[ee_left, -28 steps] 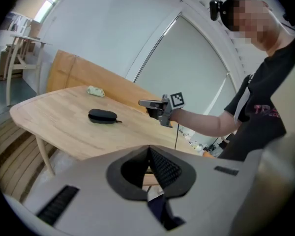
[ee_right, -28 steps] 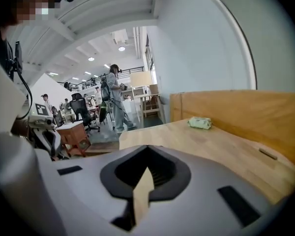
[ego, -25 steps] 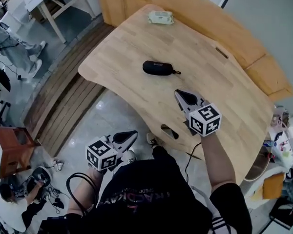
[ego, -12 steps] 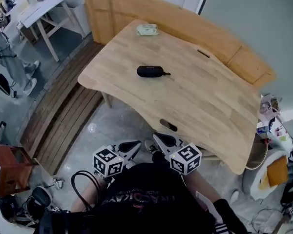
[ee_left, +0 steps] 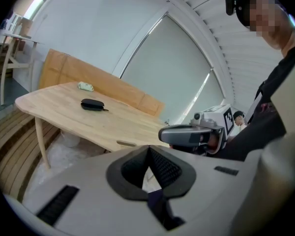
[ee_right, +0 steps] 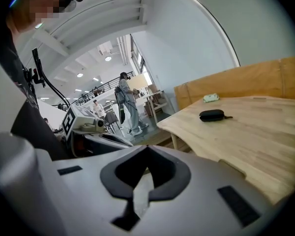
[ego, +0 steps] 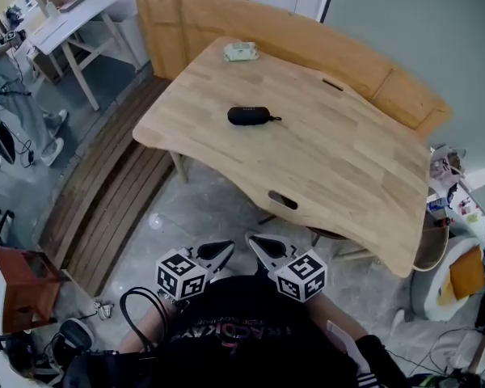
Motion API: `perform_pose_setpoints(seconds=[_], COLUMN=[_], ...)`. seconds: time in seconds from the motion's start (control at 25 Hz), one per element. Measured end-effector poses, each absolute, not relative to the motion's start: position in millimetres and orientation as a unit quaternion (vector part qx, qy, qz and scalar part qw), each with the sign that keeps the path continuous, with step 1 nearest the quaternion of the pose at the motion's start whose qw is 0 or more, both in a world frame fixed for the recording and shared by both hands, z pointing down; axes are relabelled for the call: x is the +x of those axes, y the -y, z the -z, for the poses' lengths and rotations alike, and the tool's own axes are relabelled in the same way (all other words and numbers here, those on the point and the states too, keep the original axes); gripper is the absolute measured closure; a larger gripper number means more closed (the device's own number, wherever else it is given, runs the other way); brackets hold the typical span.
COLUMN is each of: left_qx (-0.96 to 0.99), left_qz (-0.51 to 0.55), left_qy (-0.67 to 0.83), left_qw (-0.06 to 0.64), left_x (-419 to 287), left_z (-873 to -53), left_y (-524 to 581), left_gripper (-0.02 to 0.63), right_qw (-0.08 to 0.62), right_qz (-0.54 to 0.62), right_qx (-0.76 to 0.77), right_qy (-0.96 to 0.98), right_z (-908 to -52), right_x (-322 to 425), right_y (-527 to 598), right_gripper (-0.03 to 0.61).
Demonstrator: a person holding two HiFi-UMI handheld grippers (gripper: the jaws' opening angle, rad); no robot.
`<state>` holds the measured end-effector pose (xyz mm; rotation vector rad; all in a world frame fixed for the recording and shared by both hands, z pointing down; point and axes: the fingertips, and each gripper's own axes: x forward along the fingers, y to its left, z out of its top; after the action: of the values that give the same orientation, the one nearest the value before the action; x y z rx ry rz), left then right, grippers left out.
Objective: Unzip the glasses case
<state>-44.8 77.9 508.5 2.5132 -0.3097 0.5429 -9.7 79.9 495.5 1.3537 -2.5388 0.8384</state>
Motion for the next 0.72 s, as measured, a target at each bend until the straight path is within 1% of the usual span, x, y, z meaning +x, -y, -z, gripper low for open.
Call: perform_pose_setpoints(seconds=[0.72], left_qx=[0.935], left_qz=[-0.206], left_qy=[0.102], left_qw=[0.271], left_x=[-58], left_z=[-514], left_y=[-88], left_gripper=[0.601], right_qw=[0.077], right_qz=[-0.272], right_qx=[0.454], right_qy=[0.845], right_z=[-500], right_x=[-29], right_y=[-91], right_gripper=[0.561])
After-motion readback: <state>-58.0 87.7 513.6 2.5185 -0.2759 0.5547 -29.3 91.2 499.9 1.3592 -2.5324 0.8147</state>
